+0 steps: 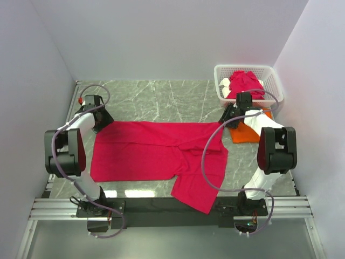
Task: Fold and stack the t-shirts
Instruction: Fold the tshirt
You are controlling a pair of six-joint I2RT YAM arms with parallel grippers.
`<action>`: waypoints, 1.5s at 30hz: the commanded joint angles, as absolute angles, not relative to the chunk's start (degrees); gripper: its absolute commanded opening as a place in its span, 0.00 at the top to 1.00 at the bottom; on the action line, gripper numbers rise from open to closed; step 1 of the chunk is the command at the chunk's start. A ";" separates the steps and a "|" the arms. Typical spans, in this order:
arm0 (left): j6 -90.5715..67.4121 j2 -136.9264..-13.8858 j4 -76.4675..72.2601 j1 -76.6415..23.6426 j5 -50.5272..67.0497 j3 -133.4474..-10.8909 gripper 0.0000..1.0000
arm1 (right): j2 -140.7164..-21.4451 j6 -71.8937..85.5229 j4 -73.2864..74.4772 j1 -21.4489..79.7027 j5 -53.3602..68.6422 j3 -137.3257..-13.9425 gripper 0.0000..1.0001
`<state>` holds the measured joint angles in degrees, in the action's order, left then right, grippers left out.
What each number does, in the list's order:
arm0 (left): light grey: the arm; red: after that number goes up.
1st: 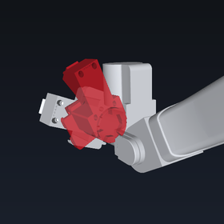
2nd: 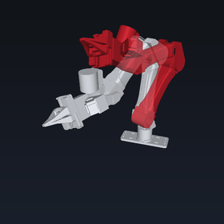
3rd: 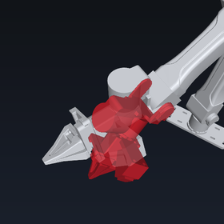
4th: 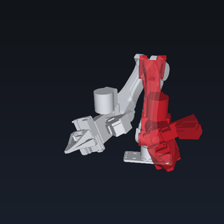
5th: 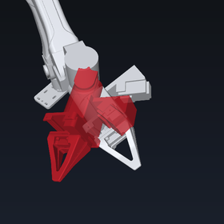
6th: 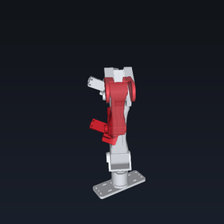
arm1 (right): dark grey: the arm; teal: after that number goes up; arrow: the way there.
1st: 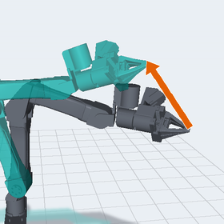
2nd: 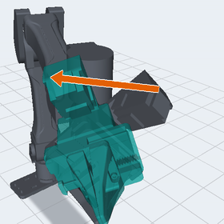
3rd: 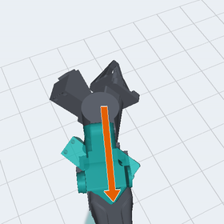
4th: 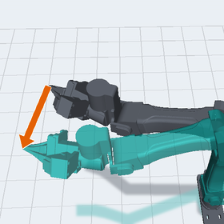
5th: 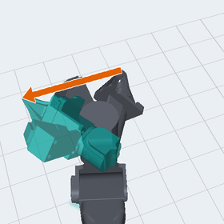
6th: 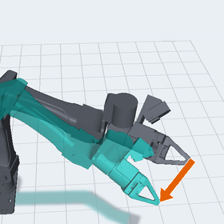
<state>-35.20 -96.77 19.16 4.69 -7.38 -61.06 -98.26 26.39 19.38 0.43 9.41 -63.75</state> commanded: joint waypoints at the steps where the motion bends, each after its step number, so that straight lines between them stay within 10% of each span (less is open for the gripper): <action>1: -36.38 -99.05 18.63 4.75 -7.56 -64.77 0.35 | -100.54 27.60 16.26 0.27 11.34 -65.39 0.48; 4: -37.00 -101.42 19.25 4.83 -8.52 -65.13 0.38 | -102.47 28.21 13.46 0.26 11.78 -65.04 0.49; 14: -40.17 -104.15 19.86 9.75 -8.44 -64.25 0.46 | -106.00 32.07 9.58 -3.60 8.44 -69.17 0.99; 22: -39.90 -104.95 19.86 9.76 -8.35 -65.39 0.42 | -108.81 30.85 11.51 -3.78 9.05 -74.09 0.93; 30: -37.80 -97.31 21.09 8.36 -9.66 -66.35 0.10 | -101.89 26.55 15.81 -0.97 4.41 -73.40 0.62; 45: -32.87 -65.49 26.72 -5.79 -16.97 -50.74 0.05 | -81.04 13.62 22.23 30.73 -4.49 -57.57 0.68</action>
<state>-34.92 -68.45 24.77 -4.38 -15.44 -55.99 -81.45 17.21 19.14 27.40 -3.49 -59.70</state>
